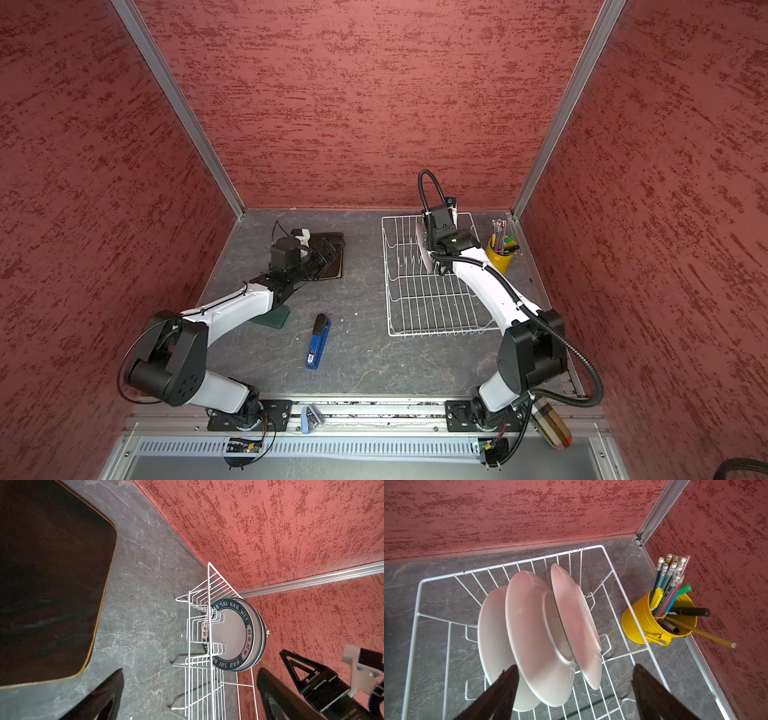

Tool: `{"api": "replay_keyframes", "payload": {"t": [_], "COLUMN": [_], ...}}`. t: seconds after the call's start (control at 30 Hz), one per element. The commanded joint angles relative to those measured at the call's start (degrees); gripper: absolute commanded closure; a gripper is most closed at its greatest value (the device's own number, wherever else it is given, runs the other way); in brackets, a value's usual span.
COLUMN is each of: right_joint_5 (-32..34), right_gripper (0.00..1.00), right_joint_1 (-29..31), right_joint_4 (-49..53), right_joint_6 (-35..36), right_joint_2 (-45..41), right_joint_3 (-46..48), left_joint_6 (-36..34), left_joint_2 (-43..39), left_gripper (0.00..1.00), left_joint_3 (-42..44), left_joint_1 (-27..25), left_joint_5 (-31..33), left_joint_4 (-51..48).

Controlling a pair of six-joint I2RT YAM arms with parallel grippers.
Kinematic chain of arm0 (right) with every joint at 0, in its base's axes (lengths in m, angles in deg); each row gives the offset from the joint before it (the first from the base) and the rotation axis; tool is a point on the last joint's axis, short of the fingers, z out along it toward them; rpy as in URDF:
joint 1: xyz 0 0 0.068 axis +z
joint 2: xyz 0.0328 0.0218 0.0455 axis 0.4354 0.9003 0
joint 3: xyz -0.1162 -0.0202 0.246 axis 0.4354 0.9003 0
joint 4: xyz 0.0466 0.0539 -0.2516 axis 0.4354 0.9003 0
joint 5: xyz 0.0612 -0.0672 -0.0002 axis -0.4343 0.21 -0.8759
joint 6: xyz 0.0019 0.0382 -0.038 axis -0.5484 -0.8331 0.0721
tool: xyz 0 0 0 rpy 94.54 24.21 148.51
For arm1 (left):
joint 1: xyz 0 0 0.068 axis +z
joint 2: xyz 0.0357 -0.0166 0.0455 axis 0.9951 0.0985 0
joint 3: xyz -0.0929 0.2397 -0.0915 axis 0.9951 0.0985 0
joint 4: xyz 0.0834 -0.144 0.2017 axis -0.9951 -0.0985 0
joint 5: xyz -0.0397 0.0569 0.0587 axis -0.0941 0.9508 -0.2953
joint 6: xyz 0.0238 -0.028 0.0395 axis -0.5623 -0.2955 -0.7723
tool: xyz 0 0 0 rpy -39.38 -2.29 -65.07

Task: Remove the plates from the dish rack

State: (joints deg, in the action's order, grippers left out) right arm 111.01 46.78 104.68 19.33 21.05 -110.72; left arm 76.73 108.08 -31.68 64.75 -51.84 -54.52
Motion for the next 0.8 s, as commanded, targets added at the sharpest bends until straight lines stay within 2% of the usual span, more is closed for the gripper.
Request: {"api": "replay_keyframes", "payload": {"t": [0.0, 0.2, 0.37, 0.57, 0.77], "right_joint_5": [-1.2, -0.1, 0.6, -2.8, -2.0], "right_gripper": [0.15, 0.15, 0.14, 0.15, 0.15], "right_joint_1": [0.8, 2.0, 2.3, 2.4, 2.4], "right_joint_4": [-3.3, -1.6, -1.8, -8.0, -7.4], "right_joint_6": [-1.4, -1.0, -1.5, -3.2, -2.5], "right_joint_2": [-3.3, -4.1, -6.2, -13.4, -15.6], "right_joint_3": [1.4, 0.9, 2.7, 8.0, 8.3], "left_joint_6": [-5.4, -12.7, -17.3, -19.4, -19.3], "left_joint_2": [4.1, 13.4, 20.2, 26.4, 31.3], "left_gripper": [0.01, 0.01, 0.0, 0.01, 0.01], "left_joint_3": [-6.0, -18.3, -26.2, -32.3, -35.7], "left_joint_1": [-0.4, -1.3, -3.1, -4.7, -4.2], "left_joint_5": [-0.7, 0.9, 4.6, 7.6, 8.1], "left_joint_4": [-6.6, -18.1, -24.3, -28.2, -29.4]}}
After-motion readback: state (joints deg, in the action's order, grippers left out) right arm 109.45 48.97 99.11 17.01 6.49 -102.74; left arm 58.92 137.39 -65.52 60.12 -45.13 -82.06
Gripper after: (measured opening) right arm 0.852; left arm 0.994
